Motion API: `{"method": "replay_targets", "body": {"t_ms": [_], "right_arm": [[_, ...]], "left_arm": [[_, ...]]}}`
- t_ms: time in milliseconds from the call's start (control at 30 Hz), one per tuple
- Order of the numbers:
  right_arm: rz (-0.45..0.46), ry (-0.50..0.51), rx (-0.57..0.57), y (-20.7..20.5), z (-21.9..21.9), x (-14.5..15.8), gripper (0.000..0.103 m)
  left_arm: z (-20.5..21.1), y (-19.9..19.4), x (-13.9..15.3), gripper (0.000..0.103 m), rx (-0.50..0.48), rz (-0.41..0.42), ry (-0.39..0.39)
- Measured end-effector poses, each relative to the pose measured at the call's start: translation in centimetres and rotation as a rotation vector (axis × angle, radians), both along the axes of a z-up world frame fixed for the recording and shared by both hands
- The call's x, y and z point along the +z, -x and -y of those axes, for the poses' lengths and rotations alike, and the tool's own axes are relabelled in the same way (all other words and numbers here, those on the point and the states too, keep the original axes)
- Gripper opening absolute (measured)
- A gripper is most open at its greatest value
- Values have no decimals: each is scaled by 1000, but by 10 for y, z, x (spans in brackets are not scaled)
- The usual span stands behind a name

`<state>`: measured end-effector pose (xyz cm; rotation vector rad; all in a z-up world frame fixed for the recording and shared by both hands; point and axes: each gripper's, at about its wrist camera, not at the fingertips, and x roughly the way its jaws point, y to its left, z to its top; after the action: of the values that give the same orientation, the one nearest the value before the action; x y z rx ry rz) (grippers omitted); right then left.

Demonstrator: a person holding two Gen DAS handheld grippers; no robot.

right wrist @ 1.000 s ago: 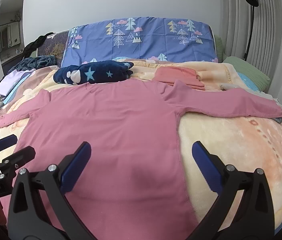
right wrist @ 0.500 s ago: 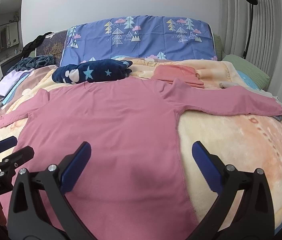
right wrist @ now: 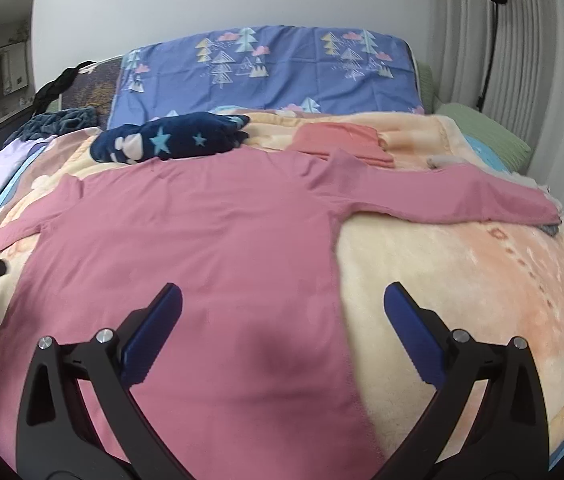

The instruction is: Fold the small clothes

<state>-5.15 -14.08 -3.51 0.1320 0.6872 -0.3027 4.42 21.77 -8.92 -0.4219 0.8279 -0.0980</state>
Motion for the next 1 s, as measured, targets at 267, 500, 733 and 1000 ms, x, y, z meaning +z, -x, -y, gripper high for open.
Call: {"method": "replay_targets", "body": {"t_ms": [267, 500, 733, 1000], "right_arm": [[-53, 12, 24, -11, -7, -13, 101], [-76, 24, -1, -16, -5, -16, 101], [-98, 36, -2, -21, -7, -20, 101], [-100, 17, -45, -21, 8, -26, 101]], "left_arm": [[-179, -6, -22, 44, 411, 11, 349], [-263, -36, -40, 48, 665, -29, 415], [-271, -56, -58, 29, 676, 20, 498], [-143, -104, 44, 1, 197, 215, 303]]}}
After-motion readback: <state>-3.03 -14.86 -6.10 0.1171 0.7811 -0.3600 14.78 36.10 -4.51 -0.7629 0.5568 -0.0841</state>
